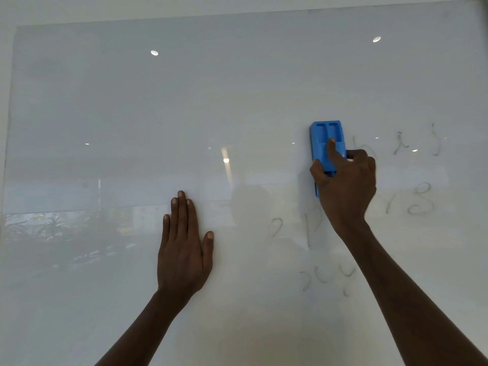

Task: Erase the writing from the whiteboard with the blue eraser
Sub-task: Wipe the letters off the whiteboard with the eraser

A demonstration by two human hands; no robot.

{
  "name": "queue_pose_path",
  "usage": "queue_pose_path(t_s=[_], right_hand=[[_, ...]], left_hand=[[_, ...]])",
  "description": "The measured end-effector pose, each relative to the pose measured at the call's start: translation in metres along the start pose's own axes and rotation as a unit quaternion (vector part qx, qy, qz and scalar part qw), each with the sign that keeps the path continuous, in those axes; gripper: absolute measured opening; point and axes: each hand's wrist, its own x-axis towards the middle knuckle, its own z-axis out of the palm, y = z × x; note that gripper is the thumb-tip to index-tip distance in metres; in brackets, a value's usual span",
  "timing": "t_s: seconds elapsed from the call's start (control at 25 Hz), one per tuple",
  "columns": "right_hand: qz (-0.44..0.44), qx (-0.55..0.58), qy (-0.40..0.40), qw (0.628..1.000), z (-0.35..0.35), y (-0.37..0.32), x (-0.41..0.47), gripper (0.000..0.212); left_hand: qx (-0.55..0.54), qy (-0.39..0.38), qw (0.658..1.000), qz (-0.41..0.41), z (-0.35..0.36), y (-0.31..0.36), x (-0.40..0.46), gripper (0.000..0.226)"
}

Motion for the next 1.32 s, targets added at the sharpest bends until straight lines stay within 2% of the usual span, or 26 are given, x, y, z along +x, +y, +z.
queue_pose_path(t_s=[0.32,0.6,0.76,1.0,1.32], right_hand=[[-0.204,0.01,-0.094,0.974,0.012,-0.05,-0.07,0.051],[-0.269,-0.028,-0.143,0.952,0.002,-0.04,-0.117,0.049],[-0.286,-0.046,-0.159,0.944,-0.001,-0.031,-0.114,0.048],[-0.304,-0.037,-0.147,0.941,-0.008,-0.017,-0.097,0.046],[-0.228,-0.015,-0.107,0.968,-0.027,0.041,-0.056,0.054]], left_hand=[[-0.013,0.0,1.0,0.003,-0.001,-0.002,-0.001,0.07],[-0.022,-0.007,1.0,-0.015,0.0,0.004,-0.003,0.071],[-0.036,-0.024,0.999,0.029,0.003,0.023,-0.001,0.069],[-0.027,-0.01,1.0,0.005,0.005,0.037,0.004,0.069],[-0.013,0.005,1.0,0.004,0.007,0.038,0.003,0.068]])
